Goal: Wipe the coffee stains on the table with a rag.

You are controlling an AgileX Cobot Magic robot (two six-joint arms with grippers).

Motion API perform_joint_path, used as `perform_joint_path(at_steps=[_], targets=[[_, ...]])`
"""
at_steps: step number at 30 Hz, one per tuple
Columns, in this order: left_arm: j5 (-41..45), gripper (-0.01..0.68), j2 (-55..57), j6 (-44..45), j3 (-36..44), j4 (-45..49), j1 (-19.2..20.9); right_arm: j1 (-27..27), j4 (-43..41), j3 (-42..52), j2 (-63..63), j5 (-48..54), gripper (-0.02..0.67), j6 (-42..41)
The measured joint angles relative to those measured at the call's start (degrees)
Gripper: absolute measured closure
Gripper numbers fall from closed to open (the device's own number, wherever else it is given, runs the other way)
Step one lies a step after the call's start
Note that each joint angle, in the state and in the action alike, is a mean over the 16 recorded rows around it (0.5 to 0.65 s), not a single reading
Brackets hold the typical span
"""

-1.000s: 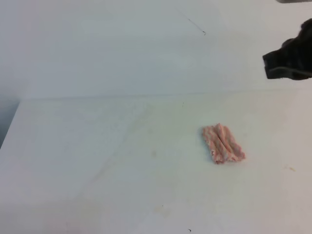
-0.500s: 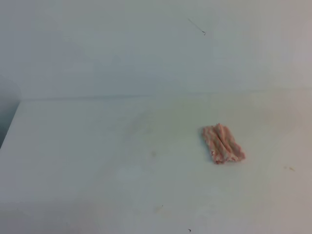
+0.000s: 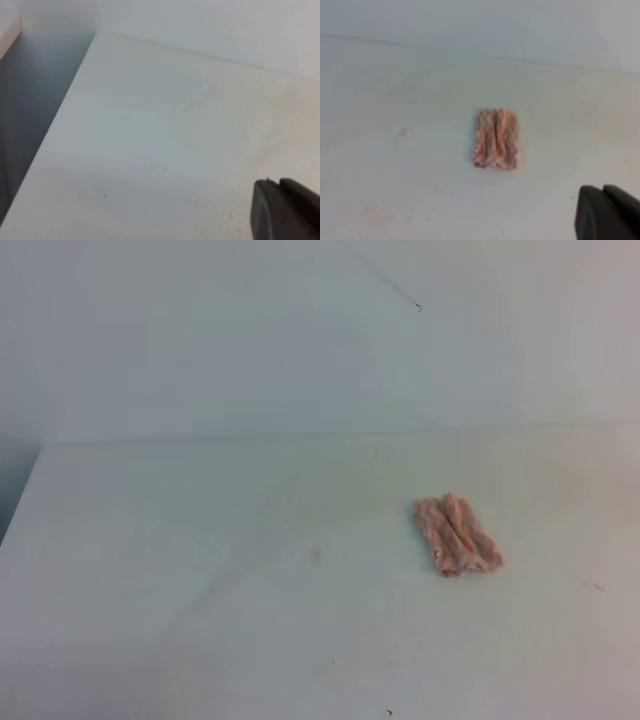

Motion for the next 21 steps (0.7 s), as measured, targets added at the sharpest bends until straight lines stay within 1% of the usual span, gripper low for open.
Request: perform_joint_path(at_steps=[6,11,15,21], targets=[[0.0,0.674,0.0,0.0,0.0,0.0,0.0,-1.7,-0.6,1.5,-3.1,-0.5,0.650,0.1],[0.0,0.674,0.0,0.0,0.0,0.0,0.0,-5.2,-2.2,6.8,-9.0,-5.1,0.650,0.3],[0.0,0.674,0.0,0.0,0.2,0.0,0.0,-9.2,-3.5,14.3,-15.0,-12.0,0.650,0.4],[0.0,0.674,0.0,0.0,0.2,0.0,0.0,-15.9,-5.0,29.3,-25.3,-23.6,0.650,0.7]])
